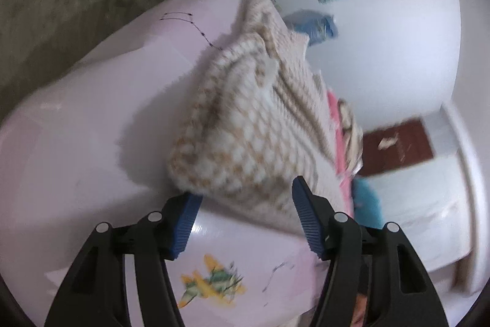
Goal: Fold large clothes
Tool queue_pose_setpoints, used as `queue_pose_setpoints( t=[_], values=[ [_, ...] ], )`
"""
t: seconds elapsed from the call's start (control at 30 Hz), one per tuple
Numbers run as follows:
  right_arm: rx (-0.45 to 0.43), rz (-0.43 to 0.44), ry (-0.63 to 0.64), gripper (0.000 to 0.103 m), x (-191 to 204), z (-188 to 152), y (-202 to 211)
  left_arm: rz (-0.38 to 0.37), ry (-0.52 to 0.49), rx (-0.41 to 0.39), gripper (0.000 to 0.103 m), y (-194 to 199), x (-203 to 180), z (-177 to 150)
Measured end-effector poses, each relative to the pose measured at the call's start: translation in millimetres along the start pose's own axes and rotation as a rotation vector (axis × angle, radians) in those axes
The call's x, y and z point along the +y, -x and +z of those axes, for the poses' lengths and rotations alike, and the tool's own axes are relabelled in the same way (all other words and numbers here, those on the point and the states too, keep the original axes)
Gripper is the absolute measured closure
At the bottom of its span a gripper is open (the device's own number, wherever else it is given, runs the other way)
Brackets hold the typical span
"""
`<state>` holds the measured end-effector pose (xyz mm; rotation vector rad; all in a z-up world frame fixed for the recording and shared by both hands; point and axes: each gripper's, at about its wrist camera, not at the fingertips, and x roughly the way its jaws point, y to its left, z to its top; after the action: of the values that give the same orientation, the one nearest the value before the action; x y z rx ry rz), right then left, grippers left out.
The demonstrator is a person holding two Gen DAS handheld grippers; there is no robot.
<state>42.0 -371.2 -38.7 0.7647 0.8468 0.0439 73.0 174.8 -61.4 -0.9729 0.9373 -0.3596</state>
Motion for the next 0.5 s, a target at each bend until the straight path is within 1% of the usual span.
queue_pose_setpoints(
  t=[0.03,0.07,0.2,0.27,0.3,0.33,0.37,0.4,0.43,0.47,0.5],
  values=[
    [-0.008,0.006,-0.01,0.04,-2,1,-1,-0.017,0.027,-0.01,0.044,-2,3,1],
    [-0.017,0.0,-0.019,0.042,-2,2,-3,-0.018,0.035,-0.02,0.044,-3,2,1],
    [-0.037,-0.018,-0.042,0.045,2,5,-7,0.016,0.05,-0.055,0.046,-4,-4,6],
    [-0.051,-0.028,-0.065,0.049,3,7,-12,0.048,0.056,-0.078,0.048,-6,-7,7],
    [-0.058,-0.032,-0.074,0.05,3,8,-13,0.076,0.044,-0.088,0.051,-8,-10,8],
    [-0.069,-0.043,-0.079,0.053,4,8,-15,0.12,0.018,-0.101,0.052,-9,-16,8],
    [-0.078,-0.058,-0.078,0.056,6,9,-17,0.166,-0.009,-0.112,0.058,-10,-21,7],
    [-0.085,-0.068,-0.075,0.057,8,9,-19,0.242,-0.063,-0.126,0.065,-14,-30,6],
    [-0.093,-0.086,-0.061,0.061,11,9,-21,0.298,-0.106,-0.135,0.069,-18,-37,4],
    [-0.096,-0.111,-0.037,0.067,16,9,-23,0.363,-0.163,-0.144,0.077,-23,-45,2],
    [-0.103,-0.144,0.005,0.072,24,9,-23,0.396,-0.207,-0.153,0.087,-25,-50,0]
  ],
)
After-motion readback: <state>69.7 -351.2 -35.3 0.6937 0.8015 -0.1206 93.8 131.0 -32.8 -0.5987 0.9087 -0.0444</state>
